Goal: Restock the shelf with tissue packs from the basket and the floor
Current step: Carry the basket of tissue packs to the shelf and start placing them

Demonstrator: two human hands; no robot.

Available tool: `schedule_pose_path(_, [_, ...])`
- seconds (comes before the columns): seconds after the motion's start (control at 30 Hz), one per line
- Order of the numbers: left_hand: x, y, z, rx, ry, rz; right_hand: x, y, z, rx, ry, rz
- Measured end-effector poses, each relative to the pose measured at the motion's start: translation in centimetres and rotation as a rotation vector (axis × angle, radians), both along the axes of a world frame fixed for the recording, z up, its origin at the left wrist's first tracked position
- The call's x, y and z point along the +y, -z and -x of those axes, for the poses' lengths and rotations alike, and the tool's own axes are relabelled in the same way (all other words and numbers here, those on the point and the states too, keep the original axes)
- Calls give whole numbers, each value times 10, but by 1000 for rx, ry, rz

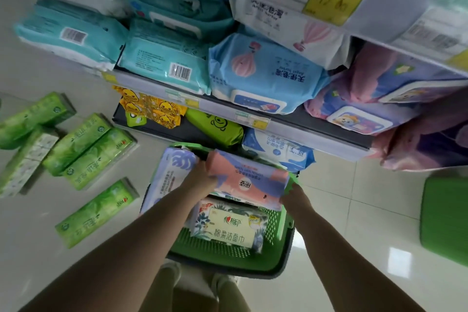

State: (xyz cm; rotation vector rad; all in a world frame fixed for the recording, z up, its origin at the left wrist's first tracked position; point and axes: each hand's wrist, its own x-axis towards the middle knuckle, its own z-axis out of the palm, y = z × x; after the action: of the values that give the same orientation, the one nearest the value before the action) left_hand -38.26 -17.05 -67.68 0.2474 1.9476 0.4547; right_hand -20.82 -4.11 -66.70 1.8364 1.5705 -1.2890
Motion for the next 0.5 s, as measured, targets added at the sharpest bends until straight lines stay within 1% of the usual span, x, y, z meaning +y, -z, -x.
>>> schedule_pose_path(0.07, [7, 13, 2, -40, -63, 33, 3, 6, 3, 30, 56, 54])
schedule_pose_path(0.13, [11, 23, 0, -46, -73, 62, 4, 10, 7, 68, 161, 94])
schedule_pose_path(0.23, [16, 31, -5, 24, -13, 101, 3, 18, 8, 111, 287, 96])
schedule_pose_path(0.33, [15, 29, -12, 75, 19, 141, 1, 19, 6, 131, 291, 95])
schedule_pose_path(0.4, [9, 24, -16, 68, -57, 93, -1, 13, 2, 157, 285, 97])
schedule_pose_path(0.43, [5, 19, -17, 59, -113, 39, -2, 8, 0, 177, 283, 86])
schedule_pose_path(0.5, [-5, 5, -19, -4, -214, -60, -6, -11, -4, 233, 296, 57])
